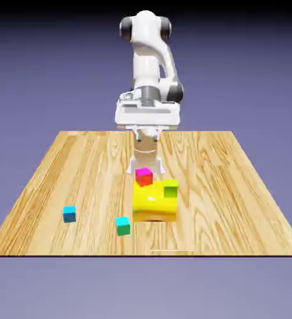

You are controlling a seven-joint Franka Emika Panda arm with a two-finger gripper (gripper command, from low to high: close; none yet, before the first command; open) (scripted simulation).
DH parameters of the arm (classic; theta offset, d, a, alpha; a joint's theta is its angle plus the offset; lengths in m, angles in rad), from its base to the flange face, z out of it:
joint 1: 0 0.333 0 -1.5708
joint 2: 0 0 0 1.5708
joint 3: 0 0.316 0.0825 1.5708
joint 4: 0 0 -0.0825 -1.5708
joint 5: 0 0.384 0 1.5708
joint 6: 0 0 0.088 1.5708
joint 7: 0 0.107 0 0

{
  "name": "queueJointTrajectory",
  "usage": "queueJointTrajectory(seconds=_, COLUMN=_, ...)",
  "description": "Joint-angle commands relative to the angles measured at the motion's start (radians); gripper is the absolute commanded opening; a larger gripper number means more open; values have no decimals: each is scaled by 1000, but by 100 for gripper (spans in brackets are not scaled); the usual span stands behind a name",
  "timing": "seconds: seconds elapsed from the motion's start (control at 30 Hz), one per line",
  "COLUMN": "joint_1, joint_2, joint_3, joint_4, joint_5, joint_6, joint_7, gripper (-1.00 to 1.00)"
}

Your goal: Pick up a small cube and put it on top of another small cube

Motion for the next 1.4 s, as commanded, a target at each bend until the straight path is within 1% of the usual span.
queueJointTrajectory(seconds=0.0, joint_1=-3, joint_2=36, joint_3=-10, joint_4=16, joint_5=24, joint_6=-27, joint_7=27, gripper=0)
queueJointTrajectory(seconds=0.7, joint_1=-57, joint_2=784, joint_3=-226, joint_4=352, joint_5=527, joint_6=-575, joint_7=577, gripper=0)
queueJointTrajectory(seconds=0.73, joint_1=-57, joint_2=784, joint_3=-226, joint_4=352, joint_5=527, joint_6=-575, joint_7=577, gripper=0)
queueJointTrajectory(seconds=0.9, joint_1=-79, joint_2=958, joint_3=-142, joint_4=375, joint_5=686, joint_6=-444, joint_7=460, gripper=0)
queueJointTrajectory(seconds=0.93, joint_1=-79, joint_2=958, joint_3=-142, joint_4=375, joint_5=686, joint_6=-444, joint_7=460, gripper=-100)
queueJointTrajectory(seconds=0.97, joint_1=-79, joint_2=958, joint_3=-142, joint_4=375, joint_5=686, joint_6=-444, joint_7=460, gripper=-100)
queueJointTrajectory(seconds=1.13, joint_1=-57, joint_2=777, joint_3=-224, joint_4=349, joint_5=523, joint_6=-580, joint_7=574, gripper=-100)
queueJointTrajectory(seconds=1.37, joint_1=-59, joint_2=523, joint_3=-163, joint_4=229, joint_5=378, joint_6=-733, joint_7=469, gripper=-100)
